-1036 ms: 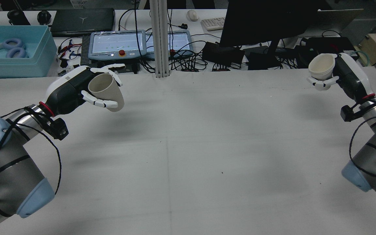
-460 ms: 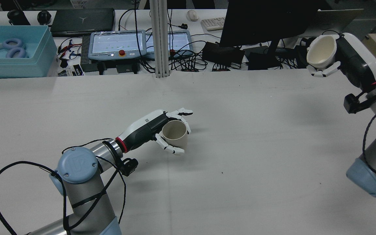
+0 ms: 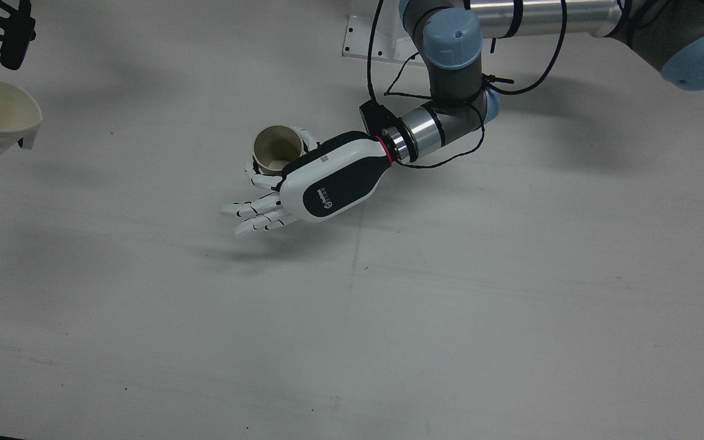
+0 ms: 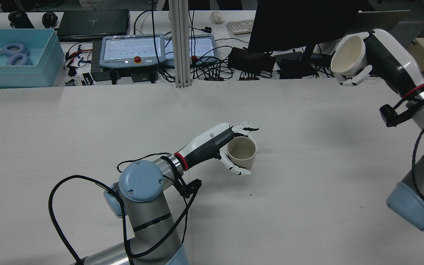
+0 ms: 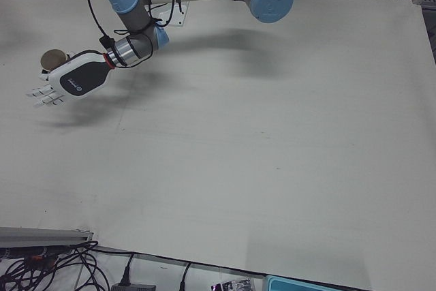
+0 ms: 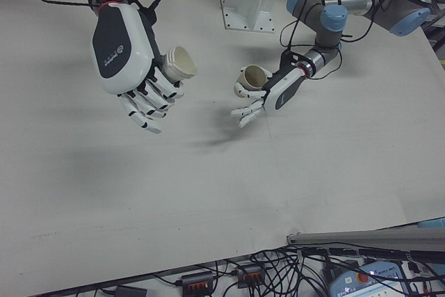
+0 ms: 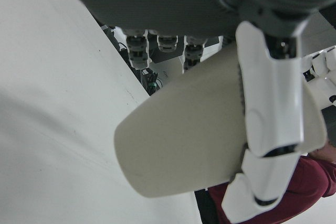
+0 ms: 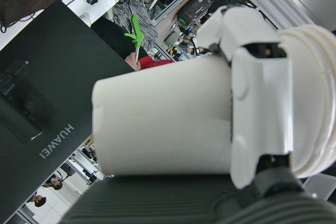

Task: Pour water
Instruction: 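Tilt the right hand's cup over the left hand's cup to pour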

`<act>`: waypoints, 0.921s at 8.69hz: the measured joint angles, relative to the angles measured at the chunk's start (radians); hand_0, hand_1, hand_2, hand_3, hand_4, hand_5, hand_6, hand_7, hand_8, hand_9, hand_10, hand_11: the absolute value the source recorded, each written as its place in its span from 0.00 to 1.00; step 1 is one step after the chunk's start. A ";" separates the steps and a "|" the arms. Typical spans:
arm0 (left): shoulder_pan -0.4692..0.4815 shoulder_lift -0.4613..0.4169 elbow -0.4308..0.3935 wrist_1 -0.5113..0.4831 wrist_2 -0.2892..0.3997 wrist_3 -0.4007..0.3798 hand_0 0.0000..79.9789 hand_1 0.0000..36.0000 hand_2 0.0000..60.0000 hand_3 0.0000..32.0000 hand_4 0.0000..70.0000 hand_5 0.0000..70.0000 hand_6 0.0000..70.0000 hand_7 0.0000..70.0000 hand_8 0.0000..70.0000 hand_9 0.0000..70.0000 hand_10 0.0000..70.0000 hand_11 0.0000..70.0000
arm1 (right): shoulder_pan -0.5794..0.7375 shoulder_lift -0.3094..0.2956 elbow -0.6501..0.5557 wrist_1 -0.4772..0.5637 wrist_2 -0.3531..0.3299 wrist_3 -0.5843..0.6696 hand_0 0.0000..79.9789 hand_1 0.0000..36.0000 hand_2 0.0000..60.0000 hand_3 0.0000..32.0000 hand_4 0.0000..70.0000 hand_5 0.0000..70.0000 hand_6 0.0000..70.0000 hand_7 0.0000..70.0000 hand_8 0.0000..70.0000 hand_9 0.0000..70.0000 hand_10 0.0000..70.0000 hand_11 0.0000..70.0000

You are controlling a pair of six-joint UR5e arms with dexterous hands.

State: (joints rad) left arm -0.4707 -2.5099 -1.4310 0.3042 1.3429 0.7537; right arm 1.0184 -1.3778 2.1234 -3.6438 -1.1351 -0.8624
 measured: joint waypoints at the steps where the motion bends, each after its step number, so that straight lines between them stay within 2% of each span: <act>1: 0.006 -0.052 0.037 0.005 -0.001 0.021 0.78 1.00 1.00 0.00 1.00 1.00 0.20 0.26 0.06 0.08 0.10 0.18 | -0.015 0.033 0.009 -0.039 -0.005 -0.049 1.00 1.00 1.00 0.00 1.00 1.00 0.97 0.96 0.59 0.71 0.26 0.42; 4: 0.017 -0.146 0.149 -0.004 -0.021 0.042 0.75 1.00 1.00 0.00 1.00 1.00 0.21 0.27 0.07 0.09 0.12 0.20 | -0.066 0.104 0.027 -0.125 -0.024 -0.202 1.00 1.00 1.00 0.00 1.00 1.00 0.97 0.96 0.58 0.69 0.25 0.40; 8: -0.003 -0.140 0.215 -0.053 -0.039 0.043 0.74 1.00 1.00 0.00 1.00 1.00 0.21 0.26 0.07 0.09 0.12 0.20 | -0.159 0.121 0.032 -0.183 -0.024 -0.389 1.00 1.00 1.00 0.00 1.00 1.00 0.95 0.93 0.56 0.68 0.24 0.39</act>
State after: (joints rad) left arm -0.4736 -2.6495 -1.2156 0.2516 1.3035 0.7963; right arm 0.8597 -1.2572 2.1550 -3.8266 -1.1594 -1.2511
